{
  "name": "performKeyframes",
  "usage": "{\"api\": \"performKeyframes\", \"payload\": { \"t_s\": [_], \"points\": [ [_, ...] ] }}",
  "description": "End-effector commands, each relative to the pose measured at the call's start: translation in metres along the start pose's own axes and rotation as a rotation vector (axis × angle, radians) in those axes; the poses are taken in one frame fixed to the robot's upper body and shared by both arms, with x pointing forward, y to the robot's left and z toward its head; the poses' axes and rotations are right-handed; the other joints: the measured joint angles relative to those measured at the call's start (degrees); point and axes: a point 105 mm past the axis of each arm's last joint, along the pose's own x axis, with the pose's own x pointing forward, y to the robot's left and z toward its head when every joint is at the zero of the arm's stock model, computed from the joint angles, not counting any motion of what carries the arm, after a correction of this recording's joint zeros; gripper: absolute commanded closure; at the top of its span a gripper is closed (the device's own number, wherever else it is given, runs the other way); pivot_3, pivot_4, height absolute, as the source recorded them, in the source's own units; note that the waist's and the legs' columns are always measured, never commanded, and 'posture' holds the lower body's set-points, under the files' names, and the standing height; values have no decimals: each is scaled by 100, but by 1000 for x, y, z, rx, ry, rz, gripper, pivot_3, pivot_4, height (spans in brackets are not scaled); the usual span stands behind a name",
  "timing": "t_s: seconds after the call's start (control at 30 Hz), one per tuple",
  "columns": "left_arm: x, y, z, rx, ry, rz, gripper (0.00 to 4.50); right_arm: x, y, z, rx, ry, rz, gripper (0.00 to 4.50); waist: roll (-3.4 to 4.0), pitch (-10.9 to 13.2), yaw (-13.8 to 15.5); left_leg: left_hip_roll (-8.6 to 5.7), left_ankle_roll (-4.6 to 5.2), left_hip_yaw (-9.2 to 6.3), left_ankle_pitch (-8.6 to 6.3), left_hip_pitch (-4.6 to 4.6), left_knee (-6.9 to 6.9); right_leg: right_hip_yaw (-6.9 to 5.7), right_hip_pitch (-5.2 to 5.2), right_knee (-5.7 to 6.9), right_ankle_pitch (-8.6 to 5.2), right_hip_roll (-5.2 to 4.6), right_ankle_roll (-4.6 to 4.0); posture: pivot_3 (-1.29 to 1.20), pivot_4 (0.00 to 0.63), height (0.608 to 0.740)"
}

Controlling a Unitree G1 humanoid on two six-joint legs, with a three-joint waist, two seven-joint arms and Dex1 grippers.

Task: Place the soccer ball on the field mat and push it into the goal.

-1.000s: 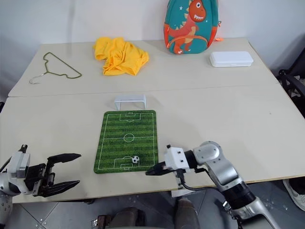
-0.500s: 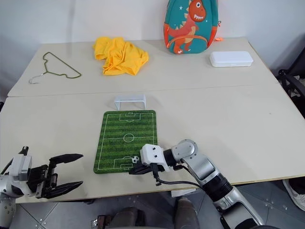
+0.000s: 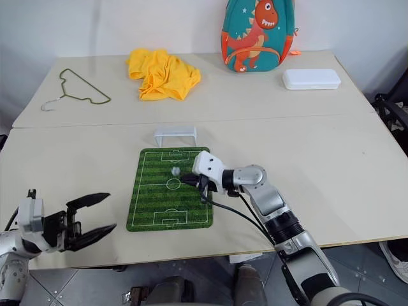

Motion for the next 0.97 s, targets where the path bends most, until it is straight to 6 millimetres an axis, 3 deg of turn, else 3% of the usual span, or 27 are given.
{"api": "performKeyframes", "payload": {
  "t_s": [0.03, 0.13, 0.27, 0.43, 0.67, 0.73, 0.83, 0.97],
  "points": [
    [-8, 18, 9, 41, -23, 133, 0, -6, -10, 7, 2, -25, -83, 4478, 0, 0, -8, 0, 0, 1, 0, 0, -1, 0, -1, 0, 0, 0, 0, 0, 150, 740],
    [-8, 19, 10, 50, -17, 141, 0, -14, -4, 14, 7, -60, -66, 4478, 0, 0, -12, 0, 0, 3, 0, 0, -1, 0, -1, -1, 0, 0, 0, 0, 150, 740],
    [-5, 19, 10, 67, -7, 128, 0, -44, 14, 18, -30, -122, 15, 4478, 0, 0, 26, -1, 0, 0, 0, -2, -1, -5, 2, -4, 0, 0, 0, 0, 150, 740],
    [-2, 31, 7, 103, 44, 146, 0, -118, 17, -2, -58, -93, -26, 4478, -1, 0, 78, -5, 4, 2, -2, -2, 1, -5, 7, -9, 1, -2, 1, 0, 150, 740],
    [-4, 45, 1, 182, 126, 210, 0, -180, 10, 2, -82, -105, -179, 4478, -1, 0, 12, 1, 5, 22, -3, 16, -4, 4, 7, -4, 1, -1, 2, 0, 150, 740],
    [-6, 48, 1, 188, 136, 226, 0, -187, 9, 5, -88, -110, -205, 4478, -1, 0, 29, 1, 6, 23, -3, 16, -3, 6, 8, -5, 1, -2, 2, 0, 150, 740],
    [-13, 51, 1, 204, 155, 271, 0, -212, 11, -1, -38, -77, -275, 3877, -1, 0, 48, 2, 6, 21, -3, 16, -3, 6, 8, -4, 1, -2, 2, 0, 150, 740],
    [-17, 56, 6, 212, 128, 328, 0, -231, 9, -2, -70, -67, -393, 2546, -2, 1, 106, 1, 7, 20, -4, 15, -1, 6, 9, -5, 1, -3, 2, 0, 150, 740]
  ]
}}
